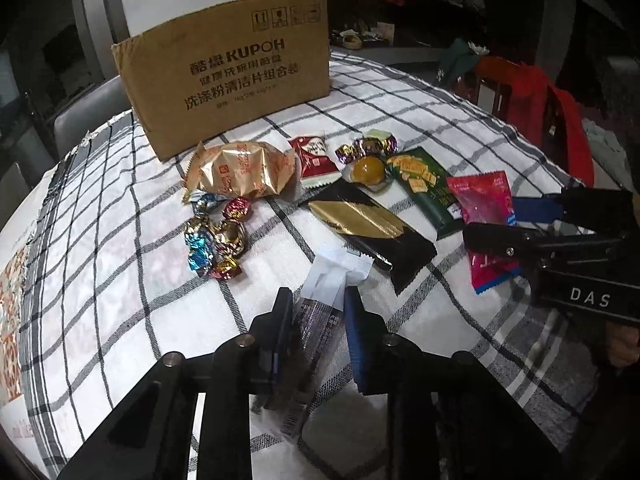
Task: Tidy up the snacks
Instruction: 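Grasp the white-wrapped bar with the left tool while the right tool grasps the red candy bag, then carry the white bar and red bag into the cardboard box and open both tools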
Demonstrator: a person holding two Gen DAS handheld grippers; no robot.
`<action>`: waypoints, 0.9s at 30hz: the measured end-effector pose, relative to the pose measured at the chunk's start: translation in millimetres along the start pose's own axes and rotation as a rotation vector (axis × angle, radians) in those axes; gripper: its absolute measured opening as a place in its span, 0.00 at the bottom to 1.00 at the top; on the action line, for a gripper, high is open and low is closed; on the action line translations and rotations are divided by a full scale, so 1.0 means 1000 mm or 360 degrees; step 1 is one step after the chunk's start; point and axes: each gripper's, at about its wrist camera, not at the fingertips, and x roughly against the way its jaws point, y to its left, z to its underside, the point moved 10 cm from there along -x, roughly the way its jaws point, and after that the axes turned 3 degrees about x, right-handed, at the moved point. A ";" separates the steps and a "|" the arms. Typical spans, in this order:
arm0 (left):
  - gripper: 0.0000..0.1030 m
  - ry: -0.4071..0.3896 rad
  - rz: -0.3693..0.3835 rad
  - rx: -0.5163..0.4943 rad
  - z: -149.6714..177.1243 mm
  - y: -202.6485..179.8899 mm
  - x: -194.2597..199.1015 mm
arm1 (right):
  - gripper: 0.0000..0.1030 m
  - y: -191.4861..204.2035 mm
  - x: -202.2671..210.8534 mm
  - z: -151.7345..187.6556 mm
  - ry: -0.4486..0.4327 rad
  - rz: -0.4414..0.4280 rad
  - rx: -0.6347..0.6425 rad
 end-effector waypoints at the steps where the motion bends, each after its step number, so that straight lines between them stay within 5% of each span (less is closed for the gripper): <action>1: 0.24 -0.0007 -0.0001 0.0004 -0.001 0.000 0.002 | 0.43 0.000 0.001 0.000 0.0000 -0.0003 -0.0002; 27: 0.21 -0.0330 -0.0069 0.0279 -0.042 0.013 0.094 | 0.41 0.032 0.077 -0.049 -0.0307 -0.0123 0.0235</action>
